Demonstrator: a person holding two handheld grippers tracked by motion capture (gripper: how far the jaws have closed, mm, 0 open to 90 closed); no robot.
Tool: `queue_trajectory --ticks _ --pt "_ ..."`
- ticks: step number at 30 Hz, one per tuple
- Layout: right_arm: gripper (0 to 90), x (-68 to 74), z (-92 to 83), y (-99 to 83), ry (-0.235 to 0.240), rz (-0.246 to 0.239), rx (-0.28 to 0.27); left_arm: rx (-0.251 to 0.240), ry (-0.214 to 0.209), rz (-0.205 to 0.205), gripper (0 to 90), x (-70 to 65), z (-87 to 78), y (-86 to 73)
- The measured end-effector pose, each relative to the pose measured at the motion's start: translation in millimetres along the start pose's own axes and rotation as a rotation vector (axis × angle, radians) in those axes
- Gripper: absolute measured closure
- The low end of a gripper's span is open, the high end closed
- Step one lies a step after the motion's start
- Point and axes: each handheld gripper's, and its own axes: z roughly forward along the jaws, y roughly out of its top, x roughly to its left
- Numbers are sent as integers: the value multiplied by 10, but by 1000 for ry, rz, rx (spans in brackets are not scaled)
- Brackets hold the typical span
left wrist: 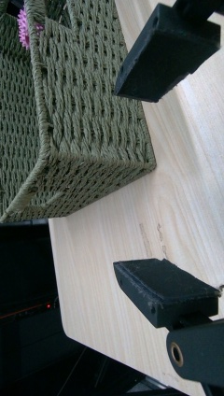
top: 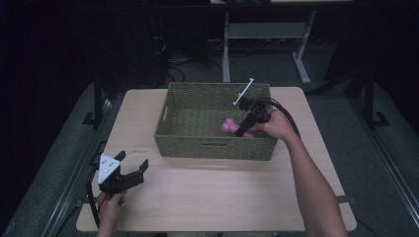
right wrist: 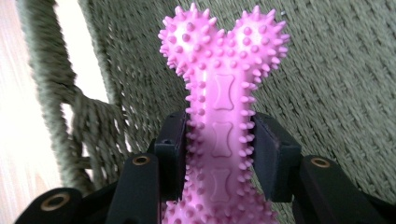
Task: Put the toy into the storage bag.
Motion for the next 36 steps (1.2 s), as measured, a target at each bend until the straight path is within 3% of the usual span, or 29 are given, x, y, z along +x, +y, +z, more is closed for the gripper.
queue_trajectory --ticks 5,13,31,36 --pt "570 -12 25 -16 -5 8 14 1 -3 4 130 -12 3 2" --pt "557 -11 -32 -17 19 21 -28 2 -5 3 130 -13 7 3" --pt "441 75 -107 -13 -17 26 -36 1 -5 -4 130 -14 -5 -3" --pt "417 123 -209 -18 -46 31 -76 -5 -3 -7 130 -13 -9 0"
